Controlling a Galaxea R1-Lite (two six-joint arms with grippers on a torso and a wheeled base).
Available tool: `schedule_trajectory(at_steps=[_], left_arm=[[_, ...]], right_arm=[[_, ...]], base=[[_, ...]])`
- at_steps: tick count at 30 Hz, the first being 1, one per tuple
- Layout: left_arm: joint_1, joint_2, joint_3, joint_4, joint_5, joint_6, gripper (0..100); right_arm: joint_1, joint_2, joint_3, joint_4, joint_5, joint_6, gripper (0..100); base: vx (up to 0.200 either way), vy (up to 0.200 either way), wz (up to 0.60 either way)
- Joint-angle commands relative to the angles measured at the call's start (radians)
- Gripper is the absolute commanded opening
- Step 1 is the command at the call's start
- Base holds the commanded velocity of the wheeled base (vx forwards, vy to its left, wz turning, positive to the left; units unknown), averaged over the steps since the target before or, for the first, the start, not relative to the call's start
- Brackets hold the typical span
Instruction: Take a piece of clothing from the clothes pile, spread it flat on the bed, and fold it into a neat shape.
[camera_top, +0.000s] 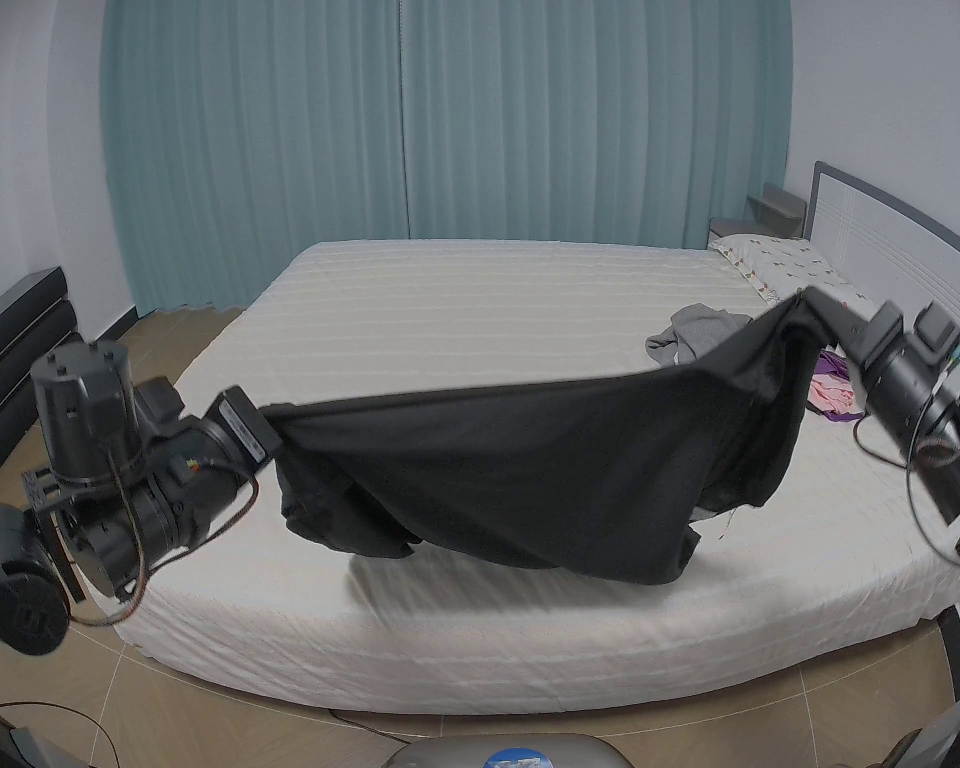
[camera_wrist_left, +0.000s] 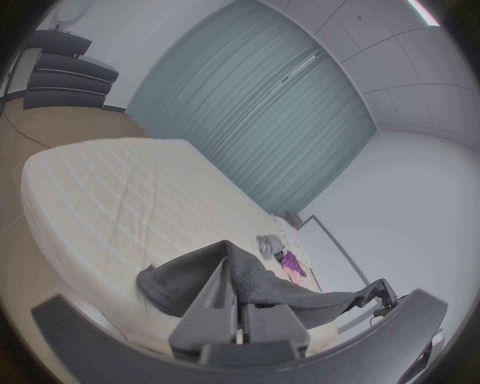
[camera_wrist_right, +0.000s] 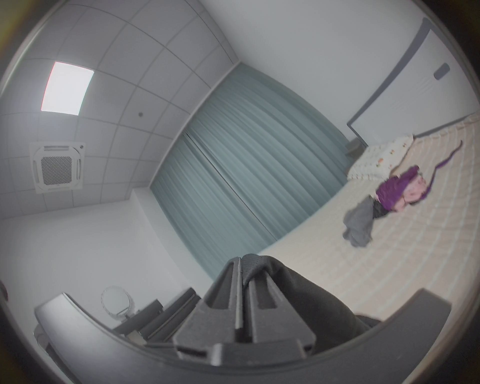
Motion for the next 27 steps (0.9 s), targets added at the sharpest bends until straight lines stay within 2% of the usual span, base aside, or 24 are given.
schedule_trajectory(at_steps=[1, 3, 14, 19, 24, 27], left_arm=[[0.087, 0.082, -0.235, 0.093, 0.003, 0.027, 0], [0.103, 0.139, -0.281, 0.093, -0.004, 0.027, 0], [0.179, 0.464, -0.549, 0.086, -0.004, 0.027, 0], [0.204, 0.582, -0.657, 0.096, -0.010, 0.027, 0], [0.202, 0.724, -0.701, 0.096, -0.008, 0.029, 0], [0.202, 0.747, -0.710, 0.094, -0.007, 0.030, 0]], right_arm=[[-0.097, 0.019, -0.331, 0.193, 0.009, -0.010, 0], [-0.109, 0.086, -0.417, 0.207, 0.007, -0.013, 0], [-0.129, 0.534, -0.696, 0.233, -0.006, -0.044, 0], [-0.137, 0.677, -0.807, 0.231, -0.023, -0.047, 0], [-0.140, 0.807, -0.876, 0.231, -0.025, -0.056, 0], [-0.138, 0.829, -0.888, 0.231, -0.025, -0.058, 0]], base=[[0.000, 0.000, 0.00], [0.000, 0.000, 0.00], [0.200, 0.000, 0.00], [0.200, 0.000, 0.00], [0.200, 0.000, 0.00], [0.000, 0.000, 0.00]])
